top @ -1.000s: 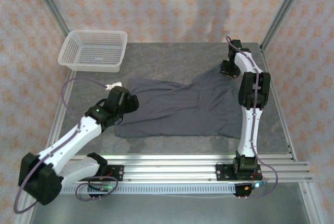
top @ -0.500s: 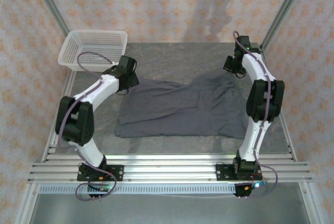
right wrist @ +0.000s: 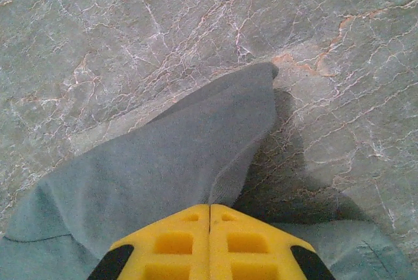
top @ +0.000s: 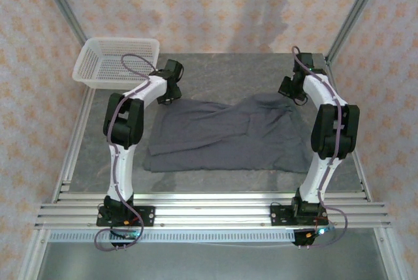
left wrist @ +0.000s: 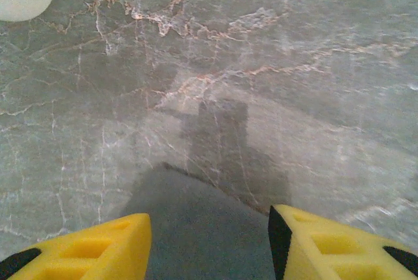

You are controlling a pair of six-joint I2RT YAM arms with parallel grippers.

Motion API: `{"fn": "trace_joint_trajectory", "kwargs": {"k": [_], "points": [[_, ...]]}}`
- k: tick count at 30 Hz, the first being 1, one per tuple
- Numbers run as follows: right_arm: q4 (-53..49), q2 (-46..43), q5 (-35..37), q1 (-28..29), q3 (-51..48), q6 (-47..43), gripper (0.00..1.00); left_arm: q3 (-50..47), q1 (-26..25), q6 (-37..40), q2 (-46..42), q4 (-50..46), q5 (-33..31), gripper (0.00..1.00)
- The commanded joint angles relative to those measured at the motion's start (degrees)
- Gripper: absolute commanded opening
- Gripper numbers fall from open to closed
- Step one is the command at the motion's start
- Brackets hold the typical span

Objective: Fold the inside-out t-shirt
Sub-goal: Fold the T-shirt at the center of the table.

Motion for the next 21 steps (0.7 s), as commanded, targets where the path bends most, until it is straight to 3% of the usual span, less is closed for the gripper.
{"fn": "trace_joint_trajectory", "kwargs": {"k": [1, 4, 10, 12, 17, 21], "points": [[0.2, -2.1, 0.2, -0.2, -0.2, -0.5, 0.0, 1.9, 1.6, 0.4, 0.7, -3.1, -1.6, 0.51], [0.0, -2.1, 0.4, -0.2, -0.1, -0.4, 0.0, 1.3, 1.9, 0.5, 1.2, -3.4, -1.2, 0.46], [-0.1, -2.5, 1.1, -0.7, 0.0, 0.8, 0.0, -0.8, 2.5, 2.3, -1.3, -2.4, -0.4, 0.08], [0.1, -2.8, 1.3, -0.9, -0.1, 1.0, 0.0, -0.6, 3.0, 2.4, -1.9, -2.6, -1.0, 0.0], [0.1, -4.3, 3.0, -2.4, -0.9, 1.6, 0.0, -1.8, 4.4, 2.9, -4.8, -3.5, -1.2, 0.0], [2.7, -6.0, 1.9, -5.2, -4.3, 3.0, 0.0, -9.6, 6.0, 2.6, -11.2, -0.2, -2.9, 0.0]]}}
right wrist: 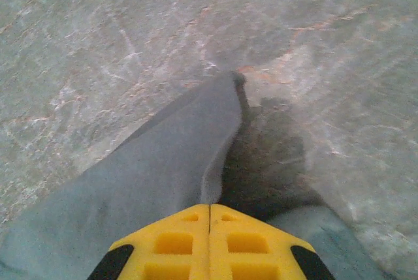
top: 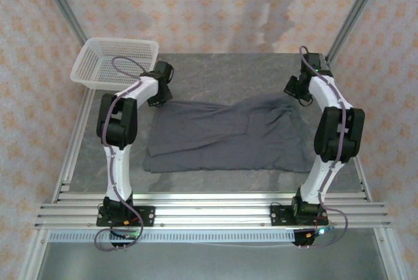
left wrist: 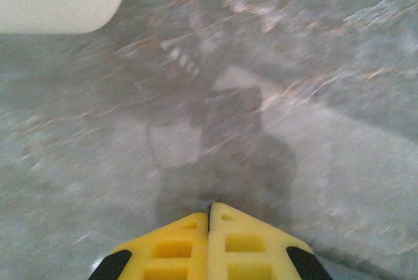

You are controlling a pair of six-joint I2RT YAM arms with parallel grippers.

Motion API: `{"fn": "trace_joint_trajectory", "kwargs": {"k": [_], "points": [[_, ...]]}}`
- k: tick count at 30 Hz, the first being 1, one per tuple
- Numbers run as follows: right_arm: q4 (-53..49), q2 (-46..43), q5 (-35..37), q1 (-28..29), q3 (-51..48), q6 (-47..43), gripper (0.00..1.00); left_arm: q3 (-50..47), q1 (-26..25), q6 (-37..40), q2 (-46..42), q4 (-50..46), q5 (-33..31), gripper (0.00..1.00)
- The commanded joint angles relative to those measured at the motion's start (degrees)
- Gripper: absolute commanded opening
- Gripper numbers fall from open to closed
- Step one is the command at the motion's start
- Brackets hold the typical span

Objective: Fold the inside-out t-shirt
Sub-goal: Fold the T-shirt at the center of the table.

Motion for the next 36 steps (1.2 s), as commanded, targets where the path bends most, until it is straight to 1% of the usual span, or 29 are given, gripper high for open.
{"fn": "trace_joint_trajectory", "kwargs": {"k": [1, 4, 9, 11, 15, 17, 19, 22, 24, 27, 31, 34, 36], "points": [[1.7, -2.5, 0.9, -2.6, -2.3, 1.7, 0.0, -5.0, 2.4, 0.1, -7.7, 0.9, -3.0, 0.0], [1.2, -1.1, 0.5, -3.1, -3.2, 1.6, 0.0, -7.8, 3.2, 0.4, -9.1, 2.0, -1.2, 0.0], [2.7, 0.2, -3.1, -3.0, -3.9, 3.0, 0.0, -8.7, 3.1, -0.1, -8.9, 3.7, 2.6, 0.0], [2.5, 0.1, -2.8, -3.0, -3.4, 2.9, 0.0, -8.7, 3.1, -0.4, -9.0, 3.9, 3.3, 0.0], [2.1, -0.4, 0.0, -3.6, -2.8, 2.7, 0.0, -8.8, 3.3, -0.6, -10.0, 2.7, 1.1, 0.0], [2.4, 0.1, 0.0, -3.9, -2.5, 3.2, 0.0, -8.7, 3.8, -1.2, -10.5, 2.0, 2.3, 0.0], [1.0, 1.2, -0.8, -4.0, -0.6, 3.3, 0.0, -8.3, 4.2, -1.3, -11.1, 1.7, 5.3, 0.0], [-0.3, 1.0, -2.4, -4.0, 1.7, 3.9, 0.0, -8.3, 4.2, -1.3, -13.4, 1.6, 7.5, 0.0], [-0.1, -1.0, -2.8, -4.0, 1.6, 4.4, 0.0, -9.2, 4.3, -1.3, -17.8, 1.4, 7.8, 0.0], [2.1, -5.9, -1.8, -3.9, -2.8, 6.4, 0.0, -12.6, 4.2, -1.3, -23.1, 1.4, 8.0, 0.0], [7.1, -12.1, 0.4, -4.2, -13.7, 10.3, 0.0, -21.7, 4.2, -4.1, -30.7, 3.3, 7.9, 0.0], [9.4, -13.7, 2.5, -4.8, -19.6, 11.4, 0.0, -29.0, 4.2, -5.3, -35.0, 5.2, 7.8, 0.0], [9.5, -13.6, 1.5, -5.9, -21.3, 12.0, 0.0, -33.4, 4.2, -5.8, -37.0, 5.8, 8.2, 0.0]]}}
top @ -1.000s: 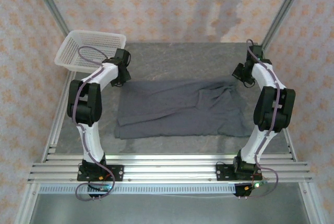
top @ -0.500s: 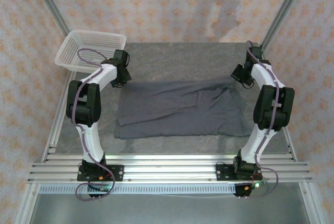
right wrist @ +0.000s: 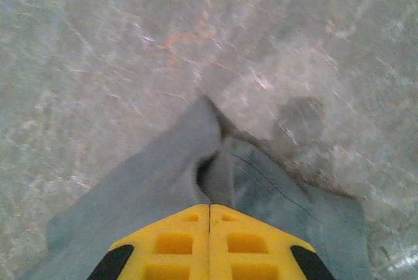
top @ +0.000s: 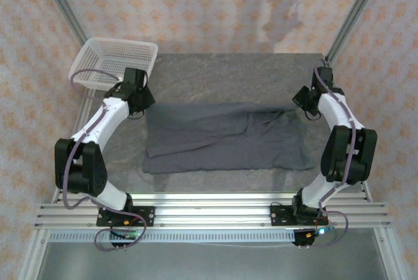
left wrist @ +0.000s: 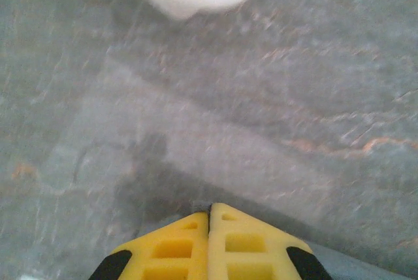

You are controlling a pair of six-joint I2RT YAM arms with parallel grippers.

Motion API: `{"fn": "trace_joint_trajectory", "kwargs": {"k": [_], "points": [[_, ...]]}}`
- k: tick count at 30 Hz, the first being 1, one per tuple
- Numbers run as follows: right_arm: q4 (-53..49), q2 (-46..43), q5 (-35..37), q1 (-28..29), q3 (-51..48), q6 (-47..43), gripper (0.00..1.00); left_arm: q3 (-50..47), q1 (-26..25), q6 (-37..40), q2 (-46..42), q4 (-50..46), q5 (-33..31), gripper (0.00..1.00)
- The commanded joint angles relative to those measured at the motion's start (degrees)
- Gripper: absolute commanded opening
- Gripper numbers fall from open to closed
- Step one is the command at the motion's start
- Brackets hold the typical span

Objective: Fold the inside-out t-shirt
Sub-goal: Fold the T-shirt at the center of the table.

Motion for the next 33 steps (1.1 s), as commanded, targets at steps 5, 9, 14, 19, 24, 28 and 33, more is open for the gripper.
{"fn": "trace_joint_trajectory", "kwargs": {"k": [5, 9, 14, 19, 24, 28, 33], "points": [[1.4, -3.0, 1.0, -2.4, -3.0, 2.4, 0.0, -10.9, 0.4, -2.1, -3.6, 1.4, 0.1, 0.0], [0.3, -8.1, 1.6, -2.4, -5.6, 2.6, 0.0, -12.6, 0.4, -1.8, -6.0, 0.9, 1.3, 0.0], [3.0, -13.2, 0.4, -2.4, -15.6, 5.1, 0.0, -18.0, 0.3, -2.2, -10.0, 1.5, 1.6, 0.0], [7.7, -13.7, 2.8, -2.3, -25.8, 6.9, 0.01, -25.4, 0.1, -3.2, -11.3, 5.7, 3.3, 0.0], [4.9, -11.9, 3.7, -2.4, -24.0, 6.5, 0.2, -32.0, -0.4, -3.5, -13.9, 13.1, 6.8, 0.14], [3.0, -16.7, 3.9, -2.4, -21.0, 6.2, 0.41, -32.9, -0.4, -3.5, -22.5, 13.1, 5.3, 0.34], [6.0, -17.2, 0.9, -1.0, -16.1, 2.3, 0.46, -32.5, -0.6, -1.3, -35.8, 11.2, 3.4, 0.51]]}}
